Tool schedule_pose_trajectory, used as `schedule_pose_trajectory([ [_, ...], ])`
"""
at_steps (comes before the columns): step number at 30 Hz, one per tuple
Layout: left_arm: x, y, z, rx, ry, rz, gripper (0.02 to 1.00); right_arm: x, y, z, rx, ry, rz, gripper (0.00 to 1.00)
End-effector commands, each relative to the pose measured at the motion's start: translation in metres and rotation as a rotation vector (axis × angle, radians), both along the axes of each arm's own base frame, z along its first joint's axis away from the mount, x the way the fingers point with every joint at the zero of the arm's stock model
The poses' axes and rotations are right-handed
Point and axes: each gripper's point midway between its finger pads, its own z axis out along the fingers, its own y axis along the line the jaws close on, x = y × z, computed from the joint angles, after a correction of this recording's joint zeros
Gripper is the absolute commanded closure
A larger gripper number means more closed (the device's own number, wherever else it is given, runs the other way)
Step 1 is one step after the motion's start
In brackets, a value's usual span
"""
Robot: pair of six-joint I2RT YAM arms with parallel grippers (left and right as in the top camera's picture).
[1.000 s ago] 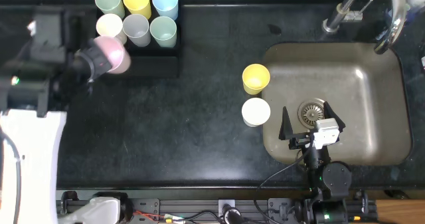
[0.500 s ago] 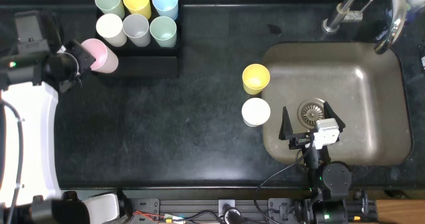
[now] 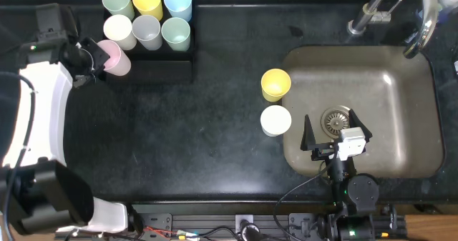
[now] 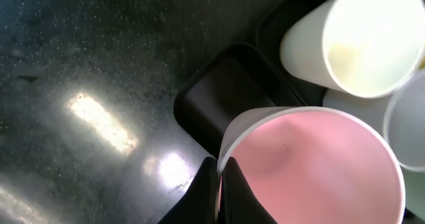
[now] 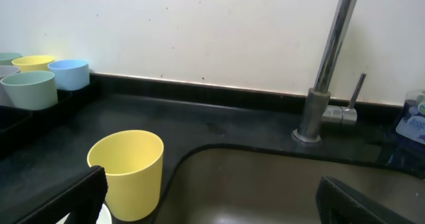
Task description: Store Cups
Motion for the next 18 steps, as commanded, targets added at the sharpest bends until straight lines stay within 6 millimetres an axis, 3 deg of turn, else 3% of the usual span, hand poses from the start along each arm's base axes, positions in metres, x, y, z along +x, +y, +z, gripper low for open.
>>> schedule_pose_trajectory([
  [1, 0.0, 0.018, -0.009, 0.01, 0.014, 0.077, 0.982, 0.0, 0.002, -0.004, 0.003, 0.002, 0.007, 0.005],
  [18, 0.017, 0.028, -0.034, 0.011, 0.019, 0.09, 0.98, 0.0, 0.002, -0.004, 0.003, 0.002, 0.007, 0.007],
])
